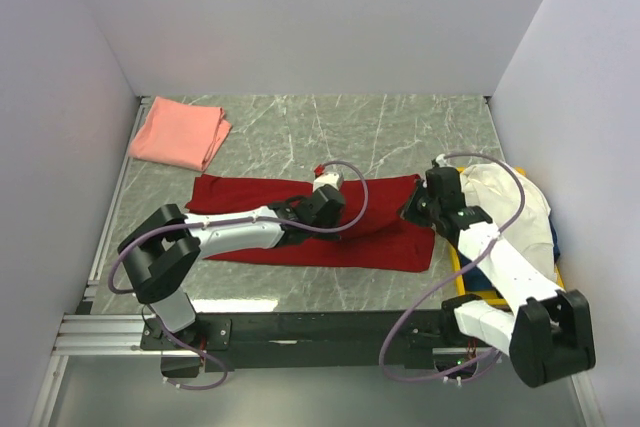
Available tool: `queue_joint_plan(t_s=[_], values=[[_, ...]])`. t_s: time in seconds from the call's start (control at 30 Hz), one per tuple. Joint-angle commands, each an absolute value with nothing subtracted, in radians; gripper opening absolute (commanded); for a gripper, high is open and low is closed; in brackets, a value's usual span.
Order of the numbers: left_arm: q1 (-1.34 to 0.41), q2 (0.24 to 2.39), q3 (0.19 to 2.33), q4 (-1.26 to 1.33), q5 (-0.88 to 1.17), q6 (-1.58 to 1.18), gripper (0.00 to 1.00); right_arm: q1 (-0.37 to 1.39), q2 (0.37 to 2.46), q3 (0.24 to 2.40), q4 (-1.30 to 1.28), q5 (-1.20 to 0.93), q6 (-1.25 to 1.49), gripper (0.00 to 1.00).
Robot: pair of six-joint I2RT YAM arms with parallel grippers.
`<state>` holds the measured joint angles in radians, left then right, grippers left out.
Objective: Fold and stack the t-shirts
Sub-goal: Fold the tshirt
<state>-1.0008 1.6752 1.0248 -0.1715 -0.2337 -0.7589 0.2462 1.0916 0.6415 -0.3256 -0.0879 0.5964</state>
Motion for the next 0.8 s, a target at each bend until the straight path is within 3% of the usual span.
queue_joint_plan(t_s=[0.0, 0.3, 0.43, 0.53, 0.63, 0.67, 0.77], values=[[-0.997, 1.623, 1.068, -0.195, -0.238, -0.726, 0.01, 0.255, 1.025, 0.597, -0.359, -0.100, 0.615, 0.00], [-0.979, 1.615, 1.066, -0.222, -0.186, -0.670, 0.04, 0.282, 0.890, 0.471, -0.364, -0.161, 0.693, 0.00], [-0.974, 1.624, 1.048, -0.203, -0.144, -0.661, 0.18, 0.302, 0.847, 0.407, -0.354, -0.163, 0.739, 0.01], [-0.973, 1.623, 1.031, -0.184, -0.124, -0.658, 0.30, 0.301, 0.812, 0.374, -0.374, -0.147, 0.761, 0.07], [-0.963, 1.605, 1.019, -0.187, -0.126, -0.658, 0.44, 0.301, 0.737, 0.365, -0.419, -0.123, 0.781, 0.22], [-0.959, 1.594, 1.011, -0.187, -0.127, -0.660, 0.45, 0.302, 0.723, 0.374, -0.429, -0.123, 0.784, 0.31], [-0.927, 1.539, 0.993, -0.175, -0.112, -0.670, 0.47, 0.302, 0.672, 0.403, -0.475, -0.118, 0.785, 0.42]])
